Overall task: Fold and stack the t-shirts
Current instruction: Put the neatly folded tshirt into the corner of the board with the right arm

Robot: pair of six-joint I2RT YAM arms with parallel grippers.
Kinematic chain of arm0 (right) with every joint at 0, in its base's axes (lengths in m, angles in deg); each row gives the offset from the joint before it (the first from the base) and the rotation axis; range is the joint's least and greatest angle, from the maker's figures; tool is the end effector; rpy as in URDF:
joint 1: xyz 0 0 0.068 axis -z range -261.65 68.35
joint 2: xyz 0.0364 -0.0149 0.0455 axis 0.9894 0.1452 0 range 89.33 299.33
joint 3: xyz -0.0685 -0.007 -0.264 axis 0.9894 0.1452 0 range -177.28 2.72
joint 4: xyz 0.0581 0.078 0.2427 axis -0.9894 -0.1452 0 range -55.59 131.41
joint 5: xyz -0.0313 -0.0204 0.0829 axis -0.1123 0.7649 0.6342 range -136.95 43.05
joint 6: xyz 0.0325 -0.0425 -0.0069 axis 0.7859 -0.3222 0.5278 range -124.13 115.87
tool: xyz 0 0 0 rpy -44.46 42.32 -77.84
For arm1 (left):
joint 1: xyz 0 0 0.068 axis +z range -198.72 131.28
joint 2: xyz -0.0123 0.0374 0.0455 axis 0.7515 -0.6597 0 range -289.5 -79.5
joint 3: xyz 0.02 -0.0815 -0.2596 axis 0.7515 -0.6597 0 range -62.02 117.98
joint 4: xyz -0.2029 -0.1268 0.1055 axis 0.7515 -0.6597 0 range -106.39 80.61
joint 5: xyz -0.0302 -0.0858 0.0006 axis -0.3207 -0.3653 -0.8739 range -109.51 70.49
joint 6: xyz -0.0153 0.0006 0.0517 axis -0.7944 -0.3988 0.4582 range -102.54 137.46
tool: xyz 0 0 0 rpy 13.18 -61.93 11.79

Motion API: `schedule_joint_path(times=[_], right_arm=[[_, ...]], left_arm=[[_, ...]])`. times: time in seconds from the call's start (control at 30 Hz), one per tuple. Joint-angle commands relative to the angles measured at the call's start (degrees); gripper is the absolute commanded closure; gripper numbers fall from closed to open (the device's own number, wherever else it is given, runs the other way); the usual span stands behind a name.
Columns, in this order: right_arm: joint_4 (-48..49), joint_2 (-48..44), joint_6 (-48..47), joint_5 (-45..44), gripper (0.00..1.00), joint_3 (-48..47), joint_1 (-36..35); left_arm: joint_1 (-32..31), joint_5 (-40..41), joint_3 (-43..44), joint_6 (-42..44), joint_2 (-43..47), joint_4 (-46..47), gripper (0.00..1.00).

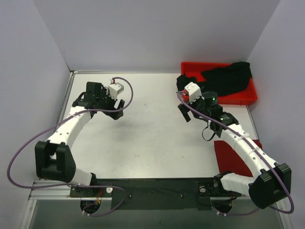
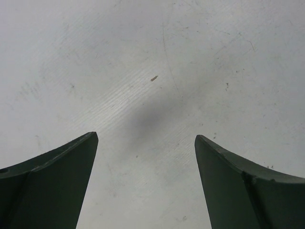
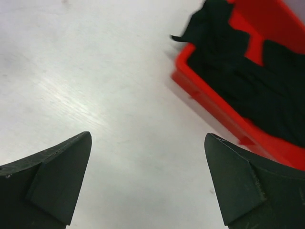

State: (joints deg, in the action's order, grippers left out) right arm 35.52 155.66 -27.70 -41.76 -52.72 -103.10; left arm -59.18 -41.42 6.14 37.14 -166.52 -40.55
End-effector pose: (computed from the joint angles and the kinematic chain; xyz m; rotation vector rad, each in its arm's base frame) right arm 0.2508 0.1019 0.3363 -0.7707 1.6960 0.0588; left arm 0.3185 -0.0722 0.2727 0.7843 2.2649 -0.3914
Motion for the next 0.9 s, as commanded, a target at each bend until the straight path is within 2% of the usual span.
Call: schedule_joint_path(times=[0.0, 0.07, 0.2, 0.3, 0.4, 0.5, 0.63, 0.87], right_arm=[[21.0, 1.9, 11.0, 10.7, 0.0, 8.0, -3.2], [25.7, 2.4, 11.6, 10.1, 0.0, 12.4, -4.1], [33.7, 2.9, 14.8, 6.2, 0.0, 22.2, -3.5], [37.1, 2.6, 16.3, 3.9, 0.0, 26.1, -2.5], [43.3, 0.6, 17.9, 2.8, 0.0, 31.2, -0.1], [44.0, -1.2, 19.9, 4.3, 0.0, 32.8, 3.4], [42.5, -2.8, 18.3, 3.9, 0.0, 33.6, 4.0], [39.6, -5.8, 15.3, -0.2, 0.0, 36.6, 4.3]], left_arm=[[1.2, 7.7, -7.1, -5.5, 10.5, 3.5, 0.06], [1.1, 14.1, -11.3, -8.3, 13.3, 9.2, 0.06], [1.1, 26.9, -14.1, -14.7, 15.8, 12.6, 0.06], [1.8, 31.7, -17.5, -15.6, 17.1, 13.9, 0.06], [4.4, 29.7, -21.9, -17.8, 18.8, 14.5, 0.06], [9.5, 22.6, -25.1, -21.2, 20.8, 15.2, 0.06], [14.8, 17.1, -29.5, -24.8, 22.9, 18.8, 0.06], [16.2, 19.8, -33.5, -24.9, 24.0, 21.8, 0.06]])
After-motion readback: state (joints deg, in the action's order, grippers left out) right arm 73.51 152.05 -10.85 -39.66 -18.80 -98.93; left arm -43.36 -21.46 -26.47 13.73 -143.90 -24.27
